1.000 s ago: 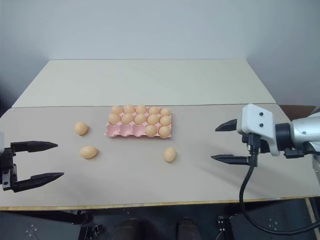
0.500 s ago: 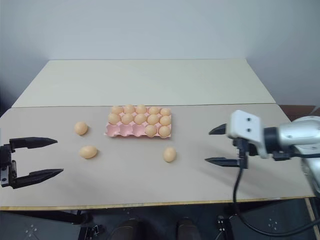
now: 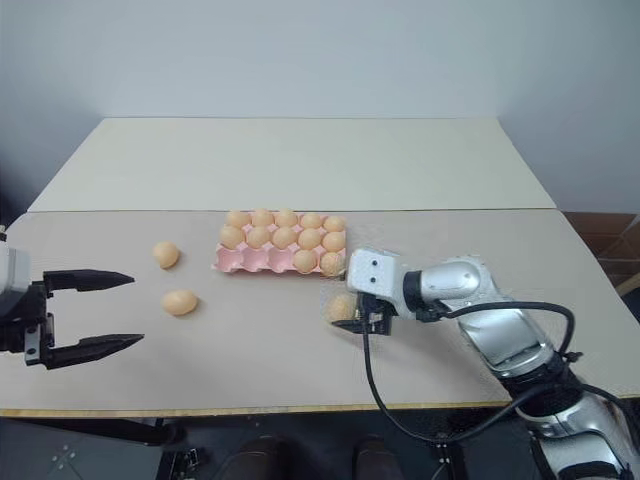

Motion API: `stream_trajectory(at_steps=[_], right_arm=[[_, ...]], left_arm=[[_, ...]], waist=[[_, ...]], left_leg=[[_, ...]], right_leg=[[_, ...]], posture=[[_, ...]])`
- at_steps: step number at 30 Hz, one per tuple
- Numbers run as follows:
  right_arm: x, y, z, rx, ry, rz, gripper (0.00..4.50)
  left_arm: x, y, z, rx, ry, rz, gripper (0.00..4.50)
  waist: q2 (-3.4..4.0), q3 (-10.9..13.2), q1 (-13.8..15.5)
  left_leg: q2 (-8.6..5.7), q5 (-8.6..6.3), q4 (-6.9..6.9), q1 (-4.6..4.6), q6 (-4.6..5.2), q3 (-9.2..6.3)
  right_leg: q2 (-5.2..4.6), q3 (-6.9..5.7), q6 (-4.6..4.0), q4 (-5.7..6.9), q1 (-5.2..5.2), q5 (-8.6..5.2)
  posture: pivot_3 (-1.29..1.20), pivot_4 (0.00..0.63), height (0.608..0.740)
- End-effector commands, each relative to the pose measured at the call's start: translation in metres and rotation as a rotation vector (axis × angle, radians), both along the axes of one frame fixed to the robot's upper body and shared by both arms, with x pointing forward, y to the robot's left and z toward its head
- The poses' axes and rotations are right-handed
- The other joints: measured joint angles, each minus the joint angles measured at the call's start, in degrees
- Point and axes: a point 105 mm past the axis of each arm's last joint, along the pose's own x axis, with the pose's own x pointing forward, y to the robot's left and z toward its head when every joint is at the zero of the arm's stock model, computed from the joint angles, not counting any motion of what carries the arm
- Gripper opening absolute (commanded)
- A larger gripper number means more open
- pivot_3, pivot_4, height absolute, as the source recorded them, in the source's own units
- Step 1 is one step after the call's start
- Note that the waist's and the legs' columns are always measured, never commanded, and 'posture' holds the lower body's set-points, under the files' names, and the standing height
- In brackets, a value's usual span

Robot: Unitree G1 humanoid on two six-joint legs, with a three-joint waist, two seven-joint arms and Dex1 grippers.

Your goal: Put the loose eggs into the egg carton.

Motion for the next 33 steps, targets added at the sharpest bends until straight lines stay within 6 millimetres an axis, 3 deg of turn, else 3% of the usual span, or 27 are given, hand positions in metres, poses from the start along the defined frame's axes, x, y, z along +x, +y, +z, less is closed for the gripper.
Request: stream_trajectory(at_steps=[1,9,12,16,18,21,25,30,33], right_arm=[[0.005,0.005,-0.003,-0.032,-0.049,0.011,4.49],[0.018,0.006,-0.02,-0.039,-0.026,-0.039,4.49],[0.019,0.006,-0.023,-0.043,-0.024,-0.036,3.94],[0.019,0.004,-0.024,-0.054,-0.047,-0.039,2.74],[0.019,0.005,-0.021,-0.045,-0.056,-0.04,2.67],[0.017,0.007,-0.013,-0.039,-0.077,-0.025,2.67],[0.017,0.024,0.017,0.038,-0.151,0.009,2.67],[0.037,0.059,0.048,0.15,-0.275,-0.015,2.67],[0.052,0.076,0.052,0.173,-0.335,-0.042,2.67]], left_arm=[[0.001,0.0,0.005,0.024,-0.031,-0.006,4.5],[-0.002,0.002,0.002,0.03,-0.026,0.008,4.5],[-0.003,0.002,0.0,0.03,-0.023,0.013,4.5],[-0.004,0.003,-0.001,0.041,-0.018,0.019,4.5],[-0.004,0.003,0.0,0.039,-0.017,0.019,4.5],[-0.005,0.004,0.001,0.031,-0.017,0.025,4.5],[-0.008,0.012,-0.003,0.041,0.015,0.063,4.5],[-0.017,0.024,-0.017,0.098,0.077,0.099,4.5],[-0.02,0.024,-0.019,0.107,0.089,0.099,4.5]], waist=[[0.0,0.0,-0.01],[0.0,0.0,-0.01],[0.0,0.0,-0.02],[0.0,0.0,-0.02],[0.0,0.0,-0.02],[0.0,0.0,-0.02],[0.0,0.0,-0.34],[0.01,0.0,-1.22],[-0.01,-0.01,-1.37]], left_leg=[[0.0,0.0,0.0,0.0,0.0,0.0],[0.0,0.0,0.0,0.02,0.0,0.0],[0.0,0.0,0.0,0.0,0.0,0.0],[0.0,0.0,0.0,0.02,0.0,0.0],[0.01,0.0,0.0,0.02,0.0,0.0],[0.0,0.0,0.0,0.01,0.0,0.0],[0.01,0.0,0.0,0.01,0.0,0.0],[0.07,0.0,-0.03,0.07,0.0,-0.05],[0.04,0.01,-0.03,0.04,-0.01,-0.03]], right_leg=[[0.0,0.0,0.0,0.01,-0.01,0.0],[0.01,0.0,0.0,0.03,0.0,0.0],[0.01,0.0,0.0,0.02,-0.01,0.0],[0.01,0.0,0.0,0.03,0.0,0.0],[0.01,0.0,0.0,0.04,0.0,0.0],[0.01,0.0,0.0,0.03,0.0,0.0],[0.01,0.0,0.0,0.03,-0.01,0.0],[0.07,-0.01,-0.01,0.1,-0.02,0.0],[0.03,-0.02,-0.01,0.08,-0.02,0.0]], posture=[[0.0,0.15,0.74],[0.0,0.15,0.74],[0.0,0.15,0.74],[0.0,0.15,0.74],[0.0,0.15,0.74],[0.0,0.15,0.74],[0.0,0.15,0.74],[0.0,0.15,0.74],[0.0,0.15,0.74]])
